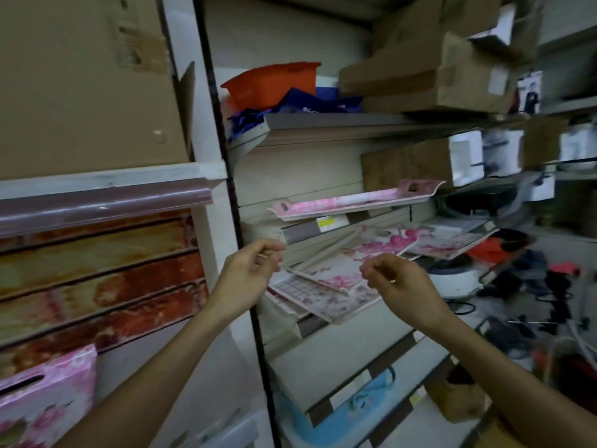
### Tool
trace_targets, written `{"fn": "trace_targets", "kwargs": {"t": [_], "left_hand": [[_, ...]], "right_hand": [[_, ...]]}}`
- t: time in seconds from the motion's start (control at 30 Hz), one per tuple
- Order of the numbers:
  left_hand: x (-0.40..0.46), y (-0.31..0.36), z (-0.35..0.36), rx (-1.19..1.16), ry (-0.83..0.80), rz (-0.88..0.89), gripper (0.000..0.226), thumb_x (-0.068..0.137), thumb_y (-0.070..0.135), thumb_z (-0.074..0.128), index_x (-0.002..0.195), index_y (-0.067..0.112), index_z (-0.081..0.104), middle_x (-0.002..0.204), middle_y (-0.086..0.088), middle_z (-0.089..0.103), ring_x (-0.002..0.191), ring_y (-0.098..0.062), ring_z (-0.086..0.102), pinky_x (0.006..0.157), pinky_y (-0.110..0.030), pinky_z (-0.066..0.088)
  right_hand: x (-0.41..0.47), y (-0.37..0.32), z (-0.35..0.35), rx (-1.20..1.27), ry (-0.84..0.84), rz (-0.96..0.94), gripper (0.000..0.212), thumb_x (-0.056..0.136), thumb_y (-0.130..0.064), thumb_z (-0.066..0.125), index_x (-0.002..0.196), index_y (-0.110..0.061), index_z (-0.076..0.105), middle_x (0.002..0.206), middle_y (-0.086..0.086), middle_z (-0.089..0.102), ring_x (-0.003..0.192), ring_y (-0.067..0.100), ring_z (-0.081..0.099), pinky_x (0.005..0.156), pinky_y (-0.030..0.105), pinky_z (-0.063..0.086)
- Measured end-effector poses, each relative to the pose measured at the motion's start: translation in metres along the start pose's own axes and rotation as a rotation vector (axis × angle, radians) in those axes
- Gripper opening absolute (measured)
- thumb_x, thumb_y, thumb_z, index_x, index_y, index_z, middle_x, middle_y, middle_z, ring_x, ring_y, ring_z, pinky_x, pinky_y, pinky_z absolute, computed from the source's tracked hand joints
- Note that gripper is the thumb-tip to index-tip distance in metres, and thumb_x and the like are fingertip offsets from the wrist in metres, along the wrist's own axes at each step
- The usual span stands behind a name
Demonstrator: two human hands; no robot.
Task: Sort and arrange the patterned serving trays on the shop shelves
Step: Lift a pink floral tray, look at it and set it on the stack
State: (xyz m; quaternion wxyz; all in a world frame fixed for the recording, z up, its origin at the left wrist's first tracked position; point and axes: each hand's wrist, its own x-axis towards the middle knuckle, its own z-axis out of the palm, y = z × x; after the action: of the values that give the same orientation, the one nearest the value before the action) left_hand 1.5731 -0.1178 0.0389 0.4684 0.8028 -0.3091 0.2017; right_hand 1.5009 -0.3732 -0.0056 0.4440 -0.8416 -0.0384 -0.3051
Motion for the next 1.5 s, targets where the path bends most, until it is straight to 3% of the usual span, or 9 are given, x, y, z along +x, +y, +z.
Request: {"fn": "trace_targets", "kwargs": {"t": [0.13, 0.27, 0.53, 0.7, 0.9, 1.0, 1.07, 1.3, 1.5], "left_hand": [[0.054, 0.014, 0.04, 0.191, -0.01, 0.231, 0.017, 0.093, 0.013, 0.057, 0.106, 0.018, 0.066, 0.097, 0.009, 0.065, 0.085, -0.004, 0.062, 0.078, -0.012, 0.047], [0.106, 0.002, 0.07, 0.463, -0.06, 0.396, 0.023, 0.09, 0.018, 0.057, 0.112, 0.015, 0.062, 0.107, -0.001, 0.062, 0.1, -0.017, 0.059, 0.09, -0.034, 0.05], [0.173, -0.017, 0.109, 0.792, -0.124, 0.404, 0.035, 0.093, 0.03, 0.05, 0.127, 0.023, 0.053, 0.125, 0.001, 0.058, 0.112, -0.022, 0.054, 0.091, -0.038, 0.042], [0.196, -0.022, 0.115, 0.829, -0.139, 0.456, 0.022, 0.096, 0.03, 0.048, 0.114, 0.024, 0.06, 0.115, 0.0, 0.065, 0.103, -0.027, 0.061, 0.08, -0.039, 0.047], [0.207, -0.018, 0.113, 0.865, -0.099, 0.511, 0.024, 0.099, 0.037, 0.042, 0.115, 0.028, 0.058, 0.107, 0.003, 0.064, 0.099, -0.025, 0.061, 0.075, -0.04, 0.05], [0.214, -0.009, 0.111, 0.862, -0.065, 0.508, 0.025, 0.099, 0.038, 0.041, 0.116, 0.031, 0.059, 0.11, 0.006, 0.064, 0.101, -0.022, 0.061, 0.077, -0.036, 0.047], [0.215, -0.004, 0.111, 0.869, -0.06, 0.506, 0.025, 0.099, 0.038, 0.042, 0.116, 0.032, 0.059, 0.112, 0.008, 0.064, 0.102, -0.021, 0.061, 0.076, -0.035, 0.045], [0.213, 0.002, 0.117, 0.897, -0.045, 0.498, 0.025, 0.1, 0.038, 0.041, 0.116, 0.032, 0.059, 0.11, 0.008, 0.064, 0.097, -0.02, 0.062, 0.068, -0.031, 0.037], [0.198, 0.014, 0.122, 0.88, -0.047, 0.462, 0.026, 0.099, 0.039, 0.042, 0.117, 0.034, 0.059, 0.111, 0.008, 0.065, 0.101, -0.021, 0.061, 0.067, -0.032, 0.04]], "right_hand": [[0.011, 0.032, -0.02, 0.047, 0.019, 0.101, 0.014, 0.094, -0.02, 0.058, 0.086, -0.027, 0.066, 0.085, -0.002, 0.073, 0.082, 0.012, 0.069, 0.075, 0.033, 0.056], [0.036, 0.054, -0.031, 0.169, 0.043, 0.224, 0.012, 0.096, -0.015, 0.057, 0.091, -0.013, 0.068, 0.088, 0.004, 0.072, 0.079, 0.015, 0.069, 0.064, 0.02, 0.05], [0.094, 0.087, -0.034, 0.326, 0.069, 0.328, 0.012, 0.095, -0.013, 0.058, 0.097, -0.004, 0.066, 0.086, 0.008, 0.07, 0.082, 0.024, 0.067, 0.073, 0.032, 0.055], [0.121, 0.093, -0.031, 0.331, 0.074, 0.339, 0.013, 0.096, -0.011, 0.056, 0.098, -0.002, 0.066, 0.091, 0.013, 0.07, 0.077, 0.02, 0.066, 0.058, 0.019, 0.054], [0.149, 0.078, -0.03, 0.543, 0.081, 0.318, 0.02, 0.095, -0.026, 0.058, 0.099, -0.008, 0.064, 0.11, 0.021, 0.066, 0.094, 0.028, 0.069, 0.079, 0.035, 0.057], [0.172, 0.065, -0.03, 1.002, 0.017, 0.398, 0.056, 0.092, -0.038, 0.059, 0.133, -0.002, 0.044, 0.128, 0.027, 0.056, 0.115, 0.037, 0.061, 0.096, 0.04, 0.053], [0.189, 0.055, -0.032, 1.253, 0.025, 0.443, 0.069, 0.089, -0.043, 0.064, 0.143, -0.014, 0.033, 0.128, 0.029, 0.053, 0.115, 0.037, 0.06, 0.098, 0.045, 0.051], [0.229, 0.038, -0.026, 1.391, 0.147, 0.633, 0.031, 0.094, -0.025, 0.061, 0.114, -0.003, 0.051, 0.118, 0.03, 0.054, 0.108, 0.05, 0.058, 0.083, 0.061, 0.054], [0.22, 0.047, -0.032, 1.378, 0.18, 0.609, 0.028, 0.099, -0.02, 0.048, 0.118, 0.0, 0.05, 0.116, 0.036, 0.056, 0.105, 0.052, 0.059, 0.086, 0.063, 0.052]]}}
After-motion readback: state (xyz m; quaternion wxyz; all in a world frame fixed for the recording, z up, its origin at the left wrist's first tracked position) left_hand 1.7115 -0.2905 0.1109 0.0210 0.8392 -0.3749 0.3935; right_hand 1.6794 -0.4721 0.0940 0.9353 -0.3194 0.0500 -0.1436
